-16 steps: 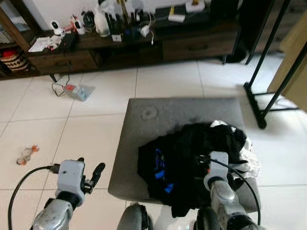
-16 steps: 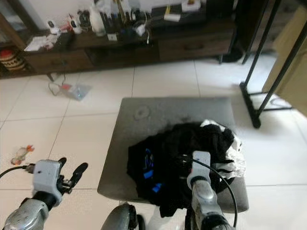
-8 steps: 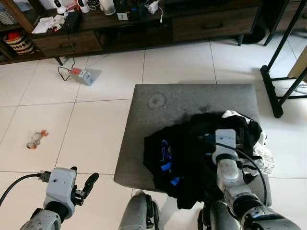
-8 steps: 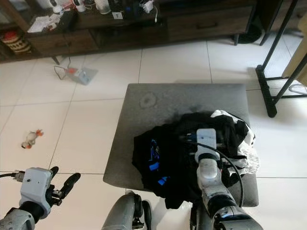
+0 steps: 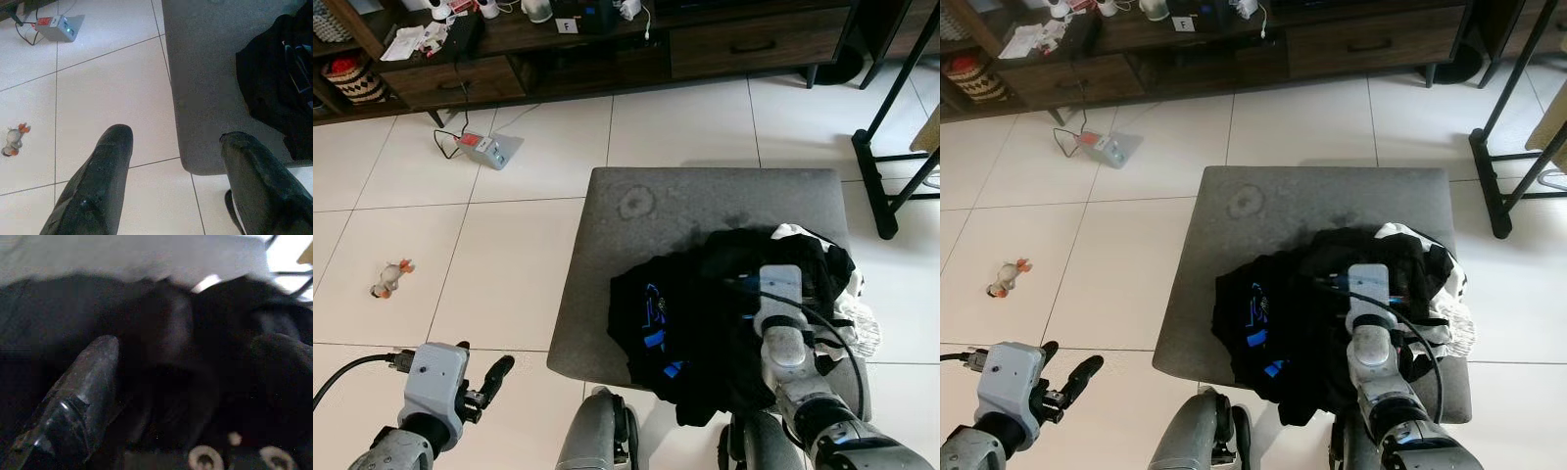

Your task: Hang hanger

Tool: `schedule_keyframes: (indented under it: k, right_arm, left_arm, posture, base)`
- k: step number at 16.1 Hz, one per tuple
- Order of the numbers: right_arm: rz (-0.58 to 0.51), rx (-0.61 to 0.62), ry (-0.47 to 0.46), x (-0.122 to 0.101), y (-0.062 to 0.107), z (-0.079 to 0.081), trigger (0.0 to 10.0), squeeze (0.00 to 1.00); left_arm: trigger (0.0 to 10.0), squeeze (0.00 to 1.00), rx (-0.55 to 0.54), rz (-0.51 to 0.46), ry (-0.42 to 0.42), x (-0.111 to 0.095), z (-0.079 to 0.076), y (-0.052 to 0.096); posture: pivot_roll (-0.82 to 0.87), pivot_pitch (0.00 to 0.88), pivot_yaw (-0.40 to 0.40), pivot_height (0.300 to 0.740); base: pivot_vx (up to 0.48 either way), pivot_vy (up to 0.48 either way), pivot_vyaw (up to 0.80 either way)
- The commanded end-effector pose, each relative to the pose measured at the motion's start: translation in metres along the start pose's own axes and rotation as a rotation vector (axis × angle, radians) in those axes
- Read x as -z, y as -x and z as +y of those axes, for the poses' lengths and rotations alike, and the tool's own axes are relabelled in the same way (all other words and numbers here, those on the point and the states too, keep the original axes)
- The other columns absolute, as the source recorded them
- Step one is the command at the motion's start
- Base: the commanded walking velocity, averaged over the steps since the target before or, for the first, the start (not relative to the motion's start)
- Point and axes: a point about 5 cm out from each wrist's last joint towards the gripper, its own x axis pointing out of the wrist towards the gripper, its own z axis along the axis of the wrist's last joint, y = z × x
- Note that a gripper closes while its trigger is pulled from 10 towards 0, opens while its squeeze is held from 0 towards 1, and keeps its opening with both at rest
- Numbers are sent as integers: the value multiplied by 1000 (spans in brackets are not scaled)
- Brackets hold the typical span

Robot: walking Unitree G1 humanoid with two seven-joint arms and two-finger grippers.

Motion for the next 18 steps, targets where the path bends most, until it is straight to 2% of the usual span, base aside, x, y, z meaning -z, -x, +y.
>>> schedule_keyframes:
  k: [1, 2, 3, 5, 6, 7, 9, 11, 12, 13, 14, 15, 16, 17, 18]
  right_arm:
    - [77, -54, 19, 14, 5, 10, 10000, 0]
    - [105, -63, 80, 14, 4, 9, 10000, 0]
    - [103, -74, 101, 12, 2, 9, 10000, 0]
    - [55, -63, 166, 2, -2, 7, 10000, 0]
    - [-11, -39, 170, -11, -6, 4, 10000, 0]
    - [-32, -34, 174, -15, -7, 4, 10000, 0]
    - [-19, -29, 190, -21, -11, 3, 10000, 0]
    - [122, -67, 197, -5, -9, 5, 8784, 0]
    - [156, -62, 206, 1, -7, 4, 7333, 0]
    - [158, -55, 200, 2, -6, 4, 8549, 0]
    - [71, -68, 139, -11, -9, 7, 10000, 0]
    - [-25, -83, 69, -26, -11, 10, 10000, 0]
    - [-84, -85, 65, -33, -11, 10, 10000, 0]
    - [-113, -87, 34, -35, -10, 8, 10000, 0]
    - [-83, -105, 79, -27, -8, 4, 10000, 0]
  left_arm:
    - [10000, 0, -15, 41, 0, 5, 8, 8]
    - [10000, 0, -15, 42, -1, 5, 8, 8]
    - [10000, 0, -15, 44, -1, 5, 8, 9]
    - [10000, 0, -13, 47, 0, 6, 6, 9]
    - [10000, 0, -10, 47, 0, 5, 5, 9]
    - [10000, 0, -9, 47, 0, 5, 5, 9]
    - [10000, 0, -7, 49, -1, 5, 5, 9]
    - [10000, 0, -8, 53, -3, 4, 5, 11]
    - [10000, 0, -8, 55, -4, 4, 5, 12]
    - [10000, 0, -8, 56, -6, 4, 5, 12]
    - [10000, 0, -16, 57, -11, 3, 8, 13]
    - [10000, 0, -25, 58, -13, 3, 10, 14]
    - [10000, 0, -25, 60, -14, 4, 10, 14]
    - [10000, 0, -24, 60, -13, 4, 9, 13]
    - [10000, 0, -20, 60, -10, 4, 7, 11]
  posture:
    - [222, 448, 224, 651]
    - [224, 446, 224, 651]
    - [224, 446, 224, 651]
    - [228, 446, 227, 651]
    - [230, 446, 228, 651]
    - [231, 446, 228, 651]
    - [233, 447, 228, 651]
    - [244, 454, 231, 651]
    - [249, 459, 232, 651]
    - [254, 460, 234, 651]
    - [254, 460, 234, 651]
    - [250, 459, 232, 651]
    - [244, 455, 228, 651]
    - [239, 454, 228, 651]
    - [225, 451, 227, 651]
  base:
    - [0, 0, 0]
    - [0, 0, 0]
    - [0, 0, 0]
    - [0, 0, 0]
    - [0, 0, 0]
    - [0, 0, 0]
    - [0, 0, 0]
    - [0, 0, 0]
    - [0, 0, 0]
    - [0, 0, 0]
    - [0, 0, 0]
    - [0, 0, 0]
    - [0, 0, 0]
    - [0, 0, 0]
    - [0, 0, 0]
